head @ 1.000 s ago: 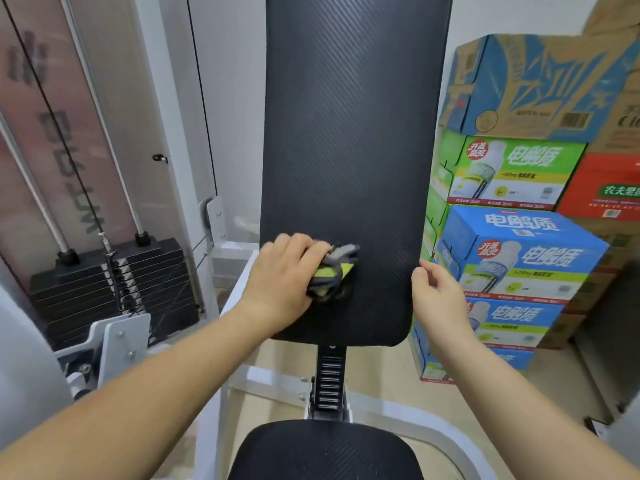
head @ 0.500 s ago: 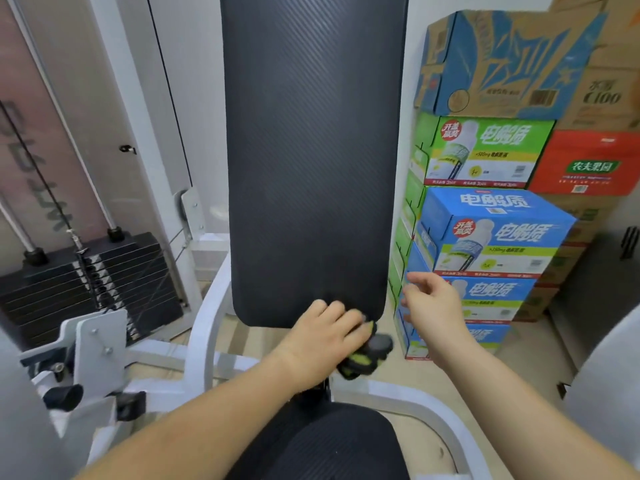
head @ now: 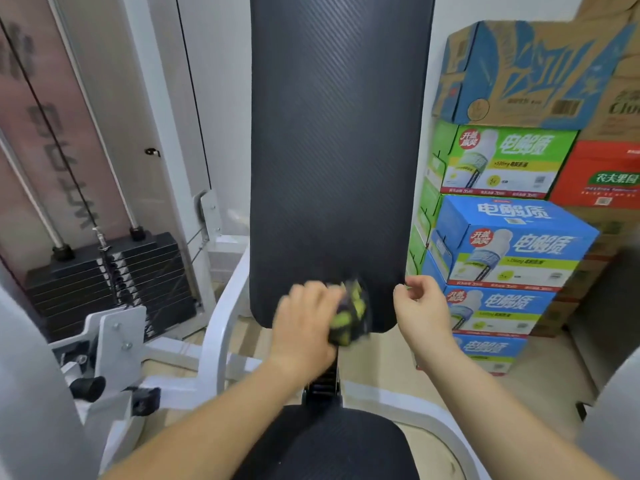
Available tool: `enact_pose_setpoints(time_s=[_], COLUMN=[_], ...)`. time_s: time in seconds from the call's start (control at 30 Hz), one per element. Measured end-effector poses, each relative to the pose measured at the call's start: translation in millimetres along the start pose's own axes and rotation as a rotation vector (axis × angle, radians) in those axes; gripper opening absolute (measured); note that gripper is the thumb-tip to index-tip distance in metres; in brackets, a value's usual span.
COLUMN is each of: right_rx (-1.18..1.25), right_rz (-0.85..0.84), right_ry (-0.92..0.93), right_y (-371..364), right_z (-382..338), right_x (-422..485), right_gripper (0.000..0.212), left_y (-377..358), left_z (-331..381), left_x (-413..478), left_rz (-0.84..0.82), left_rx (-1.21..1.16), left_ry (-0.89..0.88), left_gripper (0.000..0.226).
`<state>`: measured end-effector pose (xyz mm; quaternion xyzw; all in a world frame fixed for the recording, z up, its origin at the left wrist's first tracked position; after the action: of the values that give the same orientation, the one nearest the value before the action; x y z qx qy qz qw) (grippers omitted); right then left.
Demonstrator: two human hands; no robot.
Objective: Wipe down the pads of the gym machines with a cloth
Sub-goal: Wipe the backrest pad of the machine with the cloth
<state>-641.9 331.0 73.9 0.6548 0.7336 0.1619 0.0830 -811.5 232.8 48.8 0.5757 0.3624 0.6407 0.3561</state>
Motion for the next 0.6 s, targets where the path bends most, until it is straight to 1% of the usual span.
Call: enact_pose_setpoints(time_s=[0.03,0.07,0.1,0.13,0.17,0.23,0.27,0.33,0.37,0.43,0.47,0.53,0.6], right_rx=[0.019,0.042,0.064,0.082,0.095,0.095,0.083,0.068,0.068,0.076,0.079,0.052,-0.022], right_rz=[-0.014,-0.035,-0.056,-0.071,-0.078,-0.07,-0.056,-0.026,-0.015,-0.006,-0.004,0.012,0.068], right_ry=[0.004,0.007,0.012,0.024,0.031,0.044,0.052,0.067,0.079,0.089,0.09,0.093,0.102], right_y=[2,3,6,9,12,19,22,26,28,27,24,17,15], right_z=[0,2,3,4,3,0,-2,-6,-9,-11,-10,-7,-1], right_x=[-1,-2,-3,-2,-2,0,3,8,9,12,13,11,8], right_gripper=[0.022,0.019,0.018,0.018,0.018,0.019,0.02,0.021,0.022,0.022,0.022,0.021,0.022], left_y=[-18,-27,-24,-14,4,52,73,99,102,88,72,35,-2], left_z=[14,22,25,24,22,18,16,17,22,31,36,42,38], left_x=[-13,-19,-16,-1,20,72,96,128,135,127,115,80,40], left_rz=[-0.085,-0.128,-0.117,-0.059,0.02,0.208,0.267,0.311,0.311,0.274,0.244,0.18,0.102], left_rx=[0.048,0.107,0.136,0.136,0.107,0.051,0.048,0.055,0.063,0.069,0.072,0.078,0.13], left_ry=[-0.153,-0.294,-0.373,-0.383,-0.34,-0.177,-0.105,-0.008,0.012,-0.004,-0.045,-0.169,-0.306], left_gripper=[0.07,0.067,0.064,0.063,0.064,0.071,0.073,0.073,0.073,0.075,0.077,0.076,0.067])
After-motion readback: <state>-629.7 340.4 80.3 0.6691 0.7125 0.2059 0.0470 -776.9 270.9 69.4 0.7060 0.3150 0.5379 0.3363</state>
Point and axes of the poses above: each hand's wrist, its own x-axis towards the middle knuckle, its own y-axis out of the back of the hand, z = x × y, the point moved 4 cm from there along x, towards the middle knuckle, and after that the axes turned 5 degrees about -z, right-handed, at the moved point
